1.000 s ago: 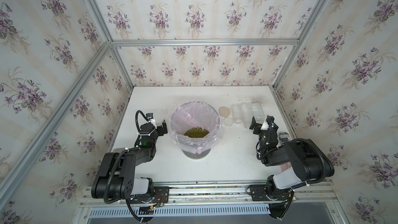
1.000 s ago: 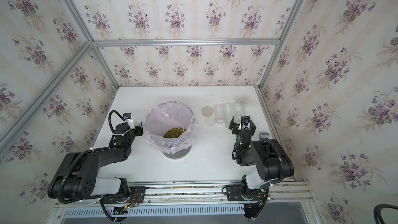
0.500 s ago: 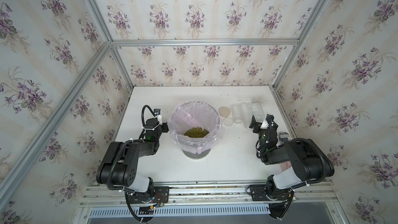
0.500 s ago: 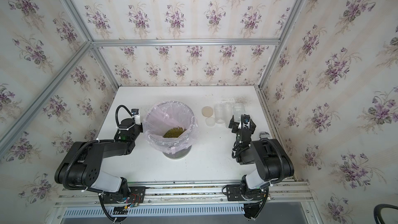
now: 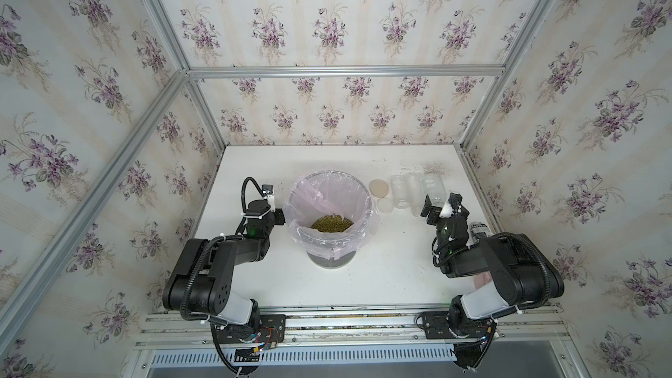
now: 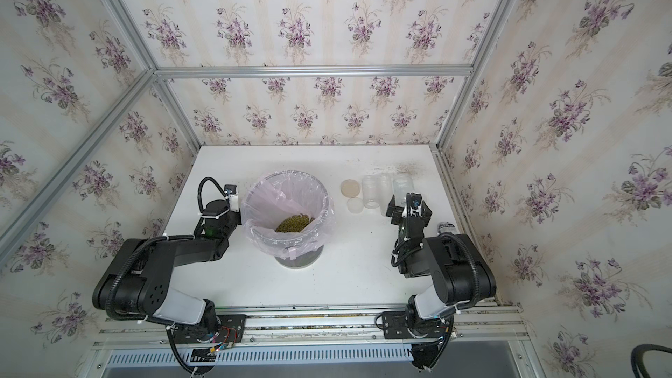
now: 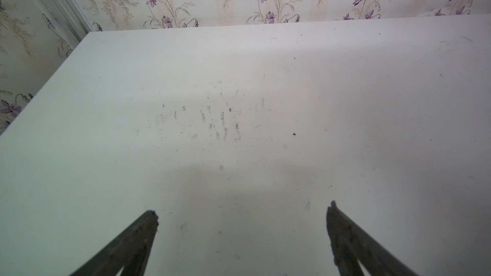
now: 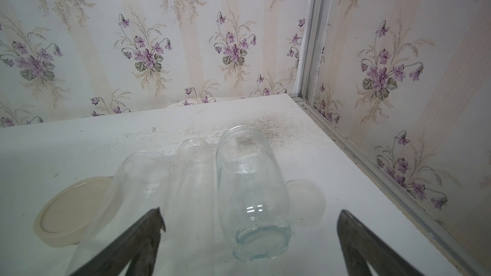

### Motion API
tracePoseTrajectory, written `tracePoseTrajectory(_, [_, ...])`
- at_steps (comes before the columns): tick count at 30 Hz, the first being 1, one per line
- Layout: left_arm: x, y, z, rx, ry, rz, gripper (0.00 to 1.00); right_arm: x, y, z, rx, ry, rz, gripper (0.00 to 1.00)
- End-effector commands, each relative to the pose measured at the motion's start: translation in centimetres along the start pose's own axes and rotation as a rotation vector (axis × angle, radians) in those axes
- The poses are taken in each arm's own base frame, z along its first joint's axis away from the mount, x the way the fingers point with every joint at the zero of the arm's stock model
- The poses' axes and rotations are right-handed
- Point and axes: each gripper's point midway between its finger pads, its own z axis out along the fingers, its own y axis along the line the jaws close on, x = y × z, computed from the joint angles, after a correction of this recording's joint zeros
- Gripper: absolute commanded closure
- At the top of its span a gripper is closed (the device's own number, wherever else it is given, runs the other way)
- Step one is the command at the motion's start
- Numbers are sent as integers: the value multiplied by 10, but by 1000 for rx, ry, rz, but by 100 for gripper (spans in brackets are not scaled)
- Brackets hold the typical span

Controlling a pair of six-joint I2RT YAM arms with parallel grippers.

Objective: Empty moldy mung beans from jars
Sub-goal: Reset both arms

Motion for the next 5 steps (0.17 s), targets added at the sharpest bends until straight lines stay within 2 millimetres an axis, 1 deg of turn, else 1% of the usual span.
tracePoseTrajectory(1, [-6,1,1,-6,-17,12,0,-5,1,1,-1,-18,3,0])
tracePoseTrajectory(5, [-6,1,1,-6,-17,11,0,-6,0,0,1,-23,4,0])
